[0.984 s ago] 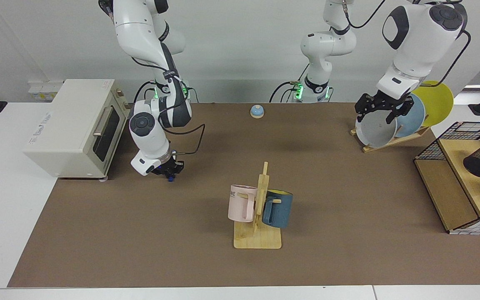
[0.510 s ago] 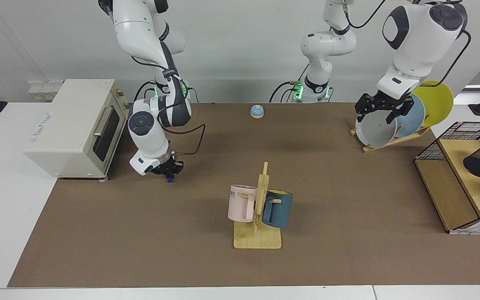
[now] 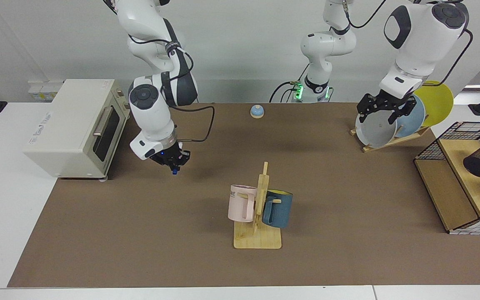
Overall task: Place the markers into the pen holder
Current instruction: 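Lift the marker with the right gripper toward the table middle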
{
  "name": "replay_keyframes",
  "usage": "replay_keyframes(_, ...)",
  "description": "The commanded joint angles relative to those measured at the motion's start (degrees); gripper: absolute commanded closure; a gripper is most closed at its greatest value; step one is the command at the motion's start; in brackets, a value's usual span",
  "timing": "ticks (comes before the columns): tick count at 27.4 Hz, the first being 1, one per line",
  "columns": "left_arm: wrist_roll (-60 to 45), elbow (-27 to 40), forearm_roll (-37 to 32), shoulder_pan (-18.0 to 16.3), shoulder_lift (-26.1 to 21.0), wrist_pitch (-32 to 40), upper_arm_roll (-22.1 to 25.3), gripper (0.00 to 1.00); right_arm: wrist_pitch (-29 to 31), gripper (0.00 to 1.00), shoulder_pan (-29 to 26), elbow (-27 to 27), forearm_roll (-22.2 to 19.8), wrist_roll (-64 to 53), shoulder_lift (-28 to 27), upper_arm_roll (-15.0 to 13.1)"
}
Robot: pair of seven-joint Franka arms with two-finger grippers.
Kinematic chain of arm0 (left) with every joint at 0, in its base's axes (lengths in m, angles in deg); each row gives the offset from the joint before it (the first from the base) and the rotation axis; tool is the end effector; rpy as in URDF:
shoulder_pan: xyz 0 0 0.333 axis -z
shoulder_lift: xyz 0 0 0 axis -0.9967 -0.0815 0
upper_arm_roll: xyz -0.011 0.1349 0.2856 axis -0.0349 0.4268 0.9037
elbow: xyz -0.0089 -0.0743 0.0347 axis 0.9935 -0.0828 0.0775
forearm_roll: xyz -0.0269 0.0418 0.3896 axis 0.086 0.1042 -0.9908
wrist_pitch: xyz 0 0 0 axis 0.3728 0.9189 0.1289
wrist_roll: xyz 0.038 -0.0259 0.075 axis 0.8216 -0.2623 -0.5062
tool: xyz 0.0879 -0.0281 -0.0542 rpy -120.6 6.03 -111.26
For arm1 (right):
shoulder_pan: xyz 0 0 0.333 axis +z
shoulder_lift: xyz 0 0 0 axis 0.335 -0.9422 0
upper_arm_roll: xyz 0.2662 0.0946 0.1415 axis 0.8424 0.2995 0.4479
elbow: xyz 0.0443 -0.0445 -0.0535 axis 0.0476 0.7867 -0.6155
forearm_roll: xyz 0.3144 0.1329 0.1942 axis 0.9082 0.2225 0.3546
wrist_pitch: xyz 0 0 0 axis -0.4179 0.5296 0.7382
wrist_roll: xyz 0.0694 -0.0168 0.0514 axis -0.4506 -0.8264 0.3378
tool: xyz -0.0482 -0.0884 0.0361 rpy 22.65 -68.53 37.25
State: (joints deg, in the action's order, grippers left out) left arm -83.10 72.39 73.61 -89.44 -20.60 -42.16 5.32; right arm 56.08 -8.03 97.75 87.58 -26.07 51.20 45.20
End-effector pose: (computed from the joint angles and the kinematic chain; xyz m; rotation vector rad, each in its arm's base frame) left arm 0.5364 -0.0129 0.5692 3.1218 -0.1652 0.0045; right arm 0.5971 0.1403 0.4112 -3.1202 0.1139 0.0081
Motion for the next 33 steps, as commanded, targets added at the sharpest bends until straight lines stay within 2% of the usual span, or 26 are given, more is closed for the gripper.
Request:
replay_keyframes(1, 0.77, 0.49, 1.14, -1.42, 1.04, -0.52, 0.09, 0.0, -4.88, 1.0, 3.13, -3.61, 0.88, 7.63, 1.64, -0.03)
replay_keyframes(9, 0.86, -1.0, 3.77, -2.83, 0.95, 0.0, 0.01, 0.0, -9.81, 1.0, 5.77, -7.39, 1.49, 16.6, 2.87, 0.06)
replay_keyframes(15, 1.38, -1.36, 3.42, -2.21, 0.95, 0.18, -0.61, 0.0, -10.17, 1.0, 5.77, -7.48, 9.13, 17.57, 5.51, 0.15)
replay_keyframes(20, 7.18, -2.85, 3.6, -1.68, 0.95, 0.62, -1.75, 0.0, -11.57, 1.0, 5.95, -7.57, 9.41, 21.87, 6.74, 0.32)
replay_keyframes(25, 8.07, -2.85, 3.95, -0.63, 0.95, 0.97, -4.12, 0.0, -11.4, 1.0, 8.41, -7.57, 9.58, 27.67, 7.53, 0.67)
replay_keyframes(33, 6.3, -2.85, 11.24, -0.01, 1.57, 1.41, -4.92, 0.0, -10.34, 1.0, 10.08, -7.48, 9.58, 37.78, 8.24, 1.47)
